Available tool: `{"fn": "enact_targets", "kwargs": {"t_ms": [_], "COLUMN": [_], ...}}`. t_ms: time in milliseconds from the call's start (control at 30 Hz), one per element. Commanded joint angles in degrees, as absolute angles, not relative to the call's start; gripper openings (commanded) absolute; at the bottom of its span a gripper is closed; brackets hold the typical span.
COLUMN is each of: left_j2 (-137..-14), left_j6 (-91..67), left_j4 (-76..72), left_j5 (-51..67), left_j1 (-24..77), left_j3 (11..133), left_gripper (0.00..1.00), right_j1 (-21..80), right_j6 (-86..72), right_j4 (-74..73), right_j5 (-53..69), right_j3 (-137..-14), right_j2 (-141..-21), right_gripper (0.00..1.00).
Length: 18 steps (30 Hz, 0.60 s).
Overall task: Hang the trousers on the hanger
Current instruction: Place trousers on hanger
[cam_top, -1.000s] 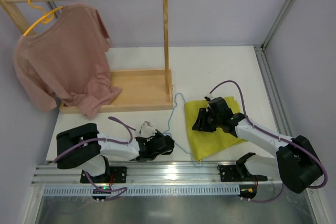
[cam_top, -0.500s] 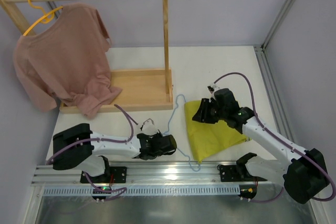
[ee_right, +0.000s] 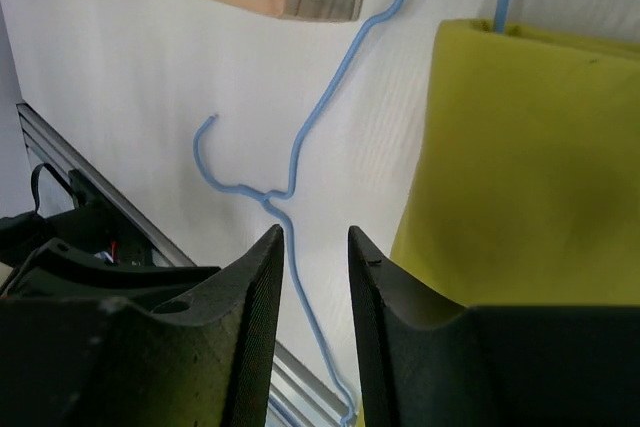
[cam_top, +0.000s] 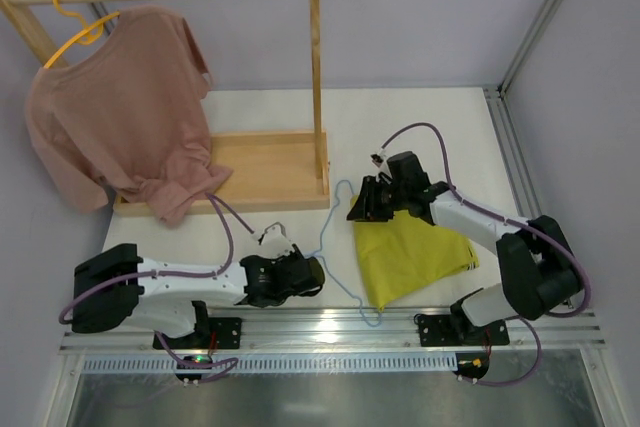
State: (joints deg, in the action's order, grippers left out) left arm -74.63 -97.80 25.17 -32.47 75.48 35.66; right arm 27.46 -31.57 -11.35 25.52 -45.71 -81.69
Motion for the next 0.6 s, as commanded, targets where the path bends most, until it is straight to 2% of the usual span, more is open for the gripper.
{"fn": "enact_targets", "kwargs": {"t_ms": [0,33,333,567], "left_j2": [-72.69,-72.77,-85.68,-88.77], "left_j6": [-89.23,-87.38,-89.03,-93.69], "left_j4": [13.05,5.96,-10.16,-6.35], "left_j5": [-36.74,-36.13,-24.71,-21.97], "left_j1": [75.67,75.41,72.07,70.66], "left_j3": [32.54,32.08,28.14,26.10], "left_gripper": [0.27,0.27,0.25,0.24], "right_j1": [23.83,23.04,19.16,14.60], "right_j6": [-30.76,-30.50,-28.21,-26.64], "right_j4": [-1.95,-1.06,3.33,1.78], "right_j5": [29.34,29.96,32.34,30.94], "right_j3": [-44.57,-43.34,-39.64,-36.65], "right_j2": [-85.32,-86.21,-92.54,-92.47], "right_gripper": [0.35,0.35,0.35,0.35]}}
